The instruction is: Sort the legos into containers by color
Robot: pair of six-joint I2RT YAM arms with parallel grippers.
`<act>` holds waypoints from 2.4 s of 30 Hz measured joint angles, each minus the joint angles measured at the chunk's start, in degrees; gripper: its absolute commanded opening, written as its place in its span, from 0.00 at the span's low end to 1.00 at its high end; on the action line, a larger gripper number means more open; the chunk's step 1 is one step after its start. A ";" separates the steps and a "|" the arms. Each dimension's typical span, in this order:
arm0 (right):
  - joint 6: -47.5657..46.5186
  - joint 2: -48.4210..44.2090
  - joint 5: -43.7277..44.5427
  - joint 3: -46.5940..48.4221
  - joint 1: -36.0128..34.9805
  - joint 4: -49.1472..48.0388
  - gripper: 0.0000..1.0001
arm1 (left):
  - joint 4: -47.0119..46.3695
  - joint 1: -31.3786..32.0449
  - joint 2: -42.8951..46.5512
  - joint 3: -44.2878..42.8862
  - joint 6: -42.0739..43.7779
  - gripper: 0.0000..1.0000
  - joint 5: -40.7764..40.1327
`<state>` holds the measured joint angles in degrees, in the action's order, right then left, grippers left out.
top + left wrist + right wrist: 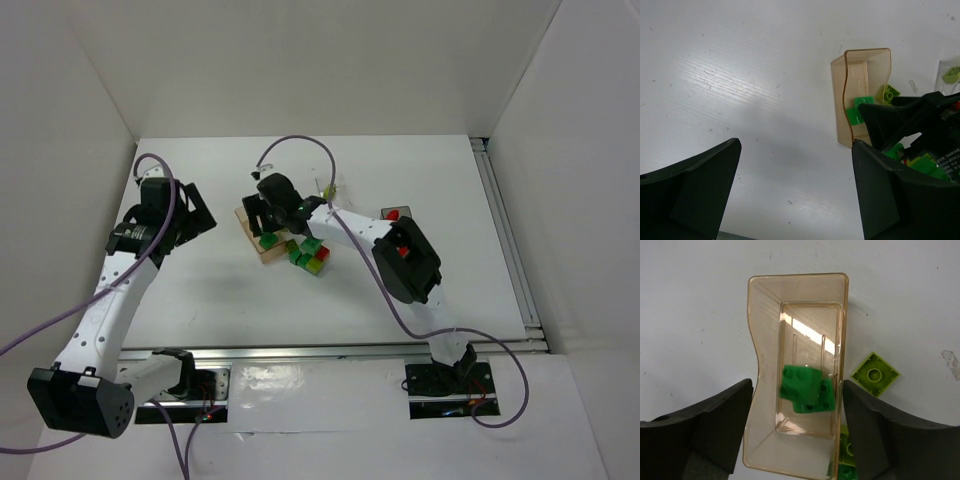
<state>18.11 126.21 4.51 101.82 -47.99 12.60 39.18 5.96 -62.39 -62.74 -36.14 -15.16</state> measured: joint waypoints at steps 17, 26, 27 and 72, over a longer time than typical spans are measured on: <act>2.34 -41.35 19.12 -34.86 -0.59 -0.48 0.85 | -4.74 3.52 -2.54 1.90 10.73 0.94 18.78; 7.93 -57.59 23.56 -46.51 9.07 5.70 0.85 | -7.80 23.28 -19.19 -4.17 16.35 0.99 22.80; 8.26 -58.34 23.58 -47.10 10.05 6.38 0.85 | -7.63 25.20 -20.65 -5.79 16.57 0.99 22.23; 9.25 -61.79 16.11 -49.66 16.15 11.87 0.86 | 5.92 34.01 -47.39 -32.76 22.43 0.48 12.26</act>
<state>27.35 64.42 20.62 52.16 -31.83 24.47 45.10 39.97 -109.78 -95.50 -13.72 -2.90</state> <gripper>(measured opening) 0.859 0.534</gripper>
